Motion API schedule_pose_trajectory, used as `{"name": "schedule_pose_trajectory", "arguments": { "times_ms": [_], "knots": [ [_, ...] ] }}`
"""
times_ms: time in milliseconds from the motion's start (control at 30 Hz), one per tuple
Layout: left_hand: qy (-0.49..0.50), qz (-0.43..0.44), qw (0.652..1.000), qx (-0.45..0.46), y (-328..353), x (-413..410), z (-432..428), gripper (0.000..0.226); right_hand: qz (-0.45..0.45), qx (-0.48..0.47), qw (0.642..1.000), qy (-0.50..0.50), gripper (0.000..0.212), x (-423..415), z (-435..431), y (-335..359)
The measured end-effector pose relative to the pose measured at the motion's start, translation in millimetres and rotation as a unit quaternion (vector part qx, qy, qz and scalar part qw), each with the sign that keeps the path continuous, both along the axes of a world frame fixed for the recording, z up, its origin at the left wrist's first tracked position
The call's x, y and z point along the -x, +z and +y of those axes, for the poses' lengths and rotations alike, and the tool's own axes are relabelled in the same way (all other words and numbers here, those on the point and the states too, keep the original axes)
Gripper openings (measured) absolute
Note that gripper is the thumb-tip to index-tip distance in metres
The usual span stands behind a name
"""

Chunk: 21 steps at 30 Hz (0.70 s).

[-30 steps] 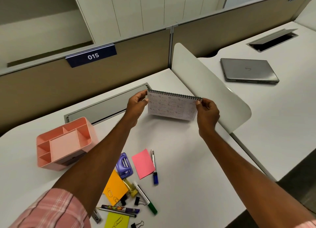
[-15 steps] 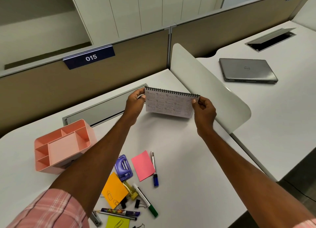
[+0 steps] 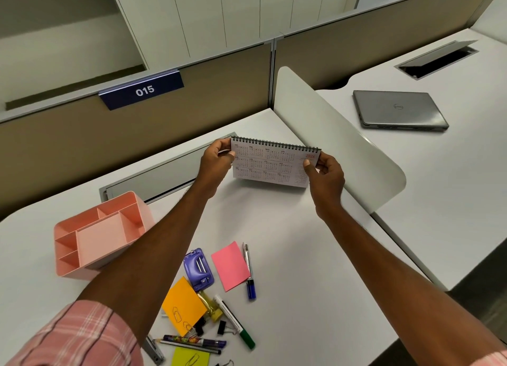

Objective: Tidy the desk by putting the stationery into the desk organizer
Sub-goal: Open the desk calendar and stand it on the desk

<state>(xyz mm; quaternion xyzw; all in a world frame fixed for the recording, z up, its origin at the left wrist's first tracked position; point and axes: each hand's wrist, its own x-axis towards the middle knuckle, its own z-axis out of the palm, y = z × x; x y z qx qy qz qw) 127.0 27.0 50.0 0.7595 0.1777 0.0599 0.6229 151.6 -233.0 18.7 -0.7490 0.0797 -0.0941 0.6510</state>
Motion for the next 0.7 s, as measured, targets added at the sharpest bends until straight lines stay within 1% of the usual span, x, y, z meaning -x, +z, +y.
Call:
{"name": "schedule_pose_trajectory", "arguments": {
  "times_ms": [167,400,467,600,700],
  "knots": [
    [-0.01,0.003,1.0,0.009,1.1,1.8,-0.1,0.035,-0.013,0.03,0.999,0.007,0.039,2.1,2.7,-3.9],
    [-0.021,0.007,1.0,0.016,-2.5,4.7,-3.4,0.051,-0.017,0.019,0.999,0.029,0.04,12.1,5.9,-9.0],
    [-0.026,0.009,0.999,0.019,-4.9,5.7,-7.0,0.056,-0.017,0.033,0.998,0.044,0.048,18.5,7.8,-13.8],
    [-0.031,0.021,0.999,0.02,-14.7,10.3,-10.0,0.069,-0.004,0.083,0.993,0.08,0.076,25.3,9.1,-26.5],
    [-0.046,0.032,0.998,0.015,-28.2,16.0,-9.4,0.072,0.019,0.113,0.988,0.107,0.085,26.9,5.6,-37.3]
  ]
}}
